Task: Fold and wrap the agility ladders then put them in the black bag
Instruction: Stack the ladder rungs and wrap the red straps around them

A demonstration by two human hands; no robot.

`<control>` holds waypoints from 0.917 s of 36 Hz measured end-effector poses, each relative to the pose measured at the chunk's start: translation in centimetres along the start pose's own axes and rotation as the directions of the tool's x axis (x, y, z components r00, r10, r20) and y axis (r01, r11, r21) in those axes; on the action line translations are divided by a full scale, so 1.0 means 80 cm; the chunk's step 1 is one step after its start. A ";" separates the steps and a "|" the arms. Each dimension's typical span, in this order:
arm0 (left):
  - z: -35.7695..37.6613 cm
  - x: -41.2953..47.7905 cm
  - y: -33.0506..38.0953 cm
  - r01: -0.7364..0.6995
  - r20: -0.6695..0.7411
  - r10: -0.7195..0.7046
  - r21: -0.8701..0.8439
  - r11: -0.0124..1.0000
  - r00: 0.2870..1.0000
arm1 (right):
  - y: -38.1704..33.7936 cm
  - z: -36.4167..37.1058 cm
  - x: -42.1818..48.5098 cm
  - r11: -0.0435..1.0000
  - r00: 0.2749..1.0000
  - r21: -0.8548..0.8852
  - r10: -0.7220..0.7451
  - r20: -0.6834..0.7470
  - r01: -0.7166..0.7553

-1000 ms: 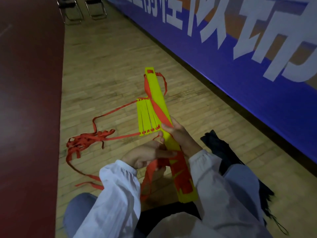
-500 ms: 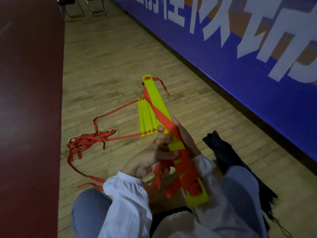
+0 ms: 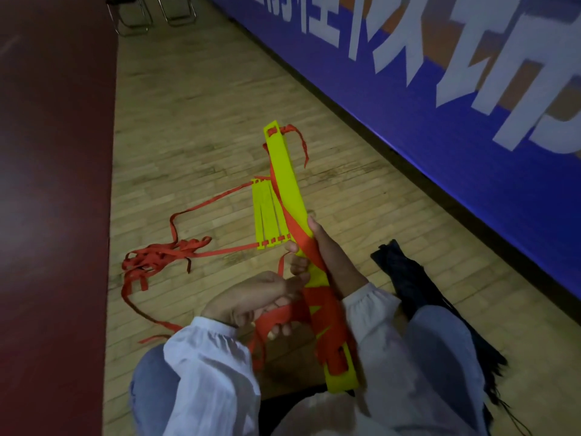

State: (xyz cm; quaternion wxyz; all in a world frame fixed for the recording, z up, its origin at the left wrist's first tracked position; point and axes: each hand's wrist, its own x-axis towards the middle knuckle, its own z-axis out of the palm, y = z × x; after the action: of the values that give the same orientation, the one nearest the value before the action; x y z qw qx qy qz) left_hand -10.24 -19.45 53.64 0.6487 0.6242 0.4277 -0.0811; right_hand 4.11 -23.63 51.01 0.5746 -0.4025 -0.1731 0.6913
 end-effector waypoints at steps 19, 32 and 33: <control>0.041 -0.021 0.023 -0.171 -0.123 0.175 0.045 0.984 0.977 | -0.004 0.006 -0.006 0.920 0.901 -0.322 -0.321 -0.292 0.224; 0.049 -0.019 0.015 -0.211 0.005 0.216 -0.188 0.959 0.976 | 0.001 -0.013 -0.019 0.894 0.990 0.447 -0.096 0.101 0.041; 0.051 -0.018 0.014 -0.209 0.025 0.218 -0.188 0.960 0.976 | 0.000 -0.013 -0.020 0.885 0.987 0.465 -0.099 0.128 0.029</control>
State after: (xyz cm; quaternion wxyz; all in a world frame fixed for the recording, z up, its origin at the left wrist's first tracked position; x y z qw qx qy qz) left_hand -8.54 -23.41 54.81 0.7182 0.6019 0.3488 0.0151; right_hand 4.92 -25.35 50.95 0.6618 -0.1958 -0.0590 0.7212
